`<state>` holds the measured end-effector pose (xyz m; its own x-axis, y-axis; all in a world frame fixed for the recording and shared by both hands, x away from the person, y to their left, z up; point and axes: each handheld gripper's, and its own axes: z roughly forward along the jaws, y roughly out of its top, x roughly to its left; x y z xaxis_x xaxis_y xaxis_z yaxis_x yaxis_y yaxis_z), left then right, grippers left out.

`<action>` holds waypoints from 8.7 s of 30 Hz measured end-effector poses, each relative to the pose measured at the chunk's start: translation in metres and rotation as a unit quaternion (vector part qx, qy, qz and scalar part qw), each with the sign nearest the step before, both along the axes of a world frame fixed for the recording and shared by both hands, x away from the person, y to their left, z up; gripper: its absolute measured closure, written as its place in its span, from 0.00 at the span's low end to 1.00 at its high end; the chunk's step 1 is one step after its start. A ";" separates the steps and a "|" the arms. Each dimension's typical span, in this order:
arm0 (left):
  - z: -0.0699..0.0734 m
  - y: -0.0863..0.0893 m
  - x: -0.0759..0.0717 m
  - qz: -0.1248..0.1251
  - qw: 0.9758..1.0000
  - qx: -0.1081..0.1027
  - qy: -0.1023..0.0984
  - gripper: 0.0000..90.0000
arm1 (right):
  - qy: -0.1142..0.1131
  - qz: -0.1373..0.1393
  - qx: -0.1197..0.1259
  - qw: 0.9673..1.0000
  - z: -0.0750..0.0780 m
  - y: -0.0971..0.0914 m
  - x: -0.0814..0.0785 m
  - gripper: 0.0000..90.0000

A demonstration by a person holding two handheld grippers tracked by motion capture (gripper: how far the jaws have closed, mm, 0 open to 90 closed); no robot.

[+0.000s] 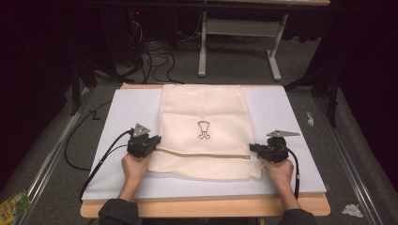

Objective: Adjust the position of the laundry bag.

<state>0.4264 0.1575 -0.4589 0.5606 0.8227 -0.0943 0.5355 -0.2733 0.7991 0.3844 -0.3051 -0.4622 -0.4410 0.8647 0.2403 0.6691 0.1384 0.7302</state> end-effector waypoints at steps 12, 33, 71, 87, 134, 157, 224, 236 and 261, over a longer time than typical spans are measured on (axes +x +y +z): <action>-0.001 -0.017 0.002 -0.012 1.000 0.014 -0.005 0.94 | -0.001 -0.016 0.000 1.000 0.000 -0.015 -0.004 0.96; 0.000 -0.007 -0.009 -0.011 0.999 -0.002 -0.033 0.75 | 0.003 -0.021 -0.009 1.000 -0.005 -0.018 -0.005 0.79; -0.027 -0.031 -0.034 -0.011 0.999 0.031 -0.002 0.51 | 0.061 -0.007 -0.008 0.998 -0.008 0.002 0.008 0.42; -0.027 -0.032 -0.033 -0.012 0.999 0.034 0.002 0.51 | 0.071 0.004 -0.034 0.997 -0.004 0.014 0.003 0.59; -0.017 -0.027 -0.031 -0.018 1.000 -0.002 0.008 0.54 | -0.037 0.054 -0.031 0.997 0.035 0.000 -0.010 0.97; 0.007 -0.093 -0.032 -0.098 0.995 -0.010 0.001 0.57 | -0.035 0.058 -0.016 0.998 0.037 0.000 -0.008 0.97; 0.010 -0.238 -0.043 -0.264 0.963 -0.056 0.019 0.78 | -0.027 0.069 0.012 0.997 0.040 0.011 -0.008 0.98; 0.007 -0.245 -0.044 -0.266 0.962 -0.064 0.018 0.78 | -0.029 0.075 0.010 0.997 0.040 0.016 -0.008 0.98; 0.008 -0.243 -0.042 -0.285 0.955 -0.075 0.031 0.97 | -0.026 0.083 0.002 0.996 0.039 0.015 -0.009 0.98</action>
<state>0.3844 -0.0856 -0.4508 0.9031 0.3591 -0.2354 0.3814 -0.4191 0.8240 0.3750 -0.2898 -0.4233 -0.5898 0.7782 0.2157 0.5979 0.2412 0.7644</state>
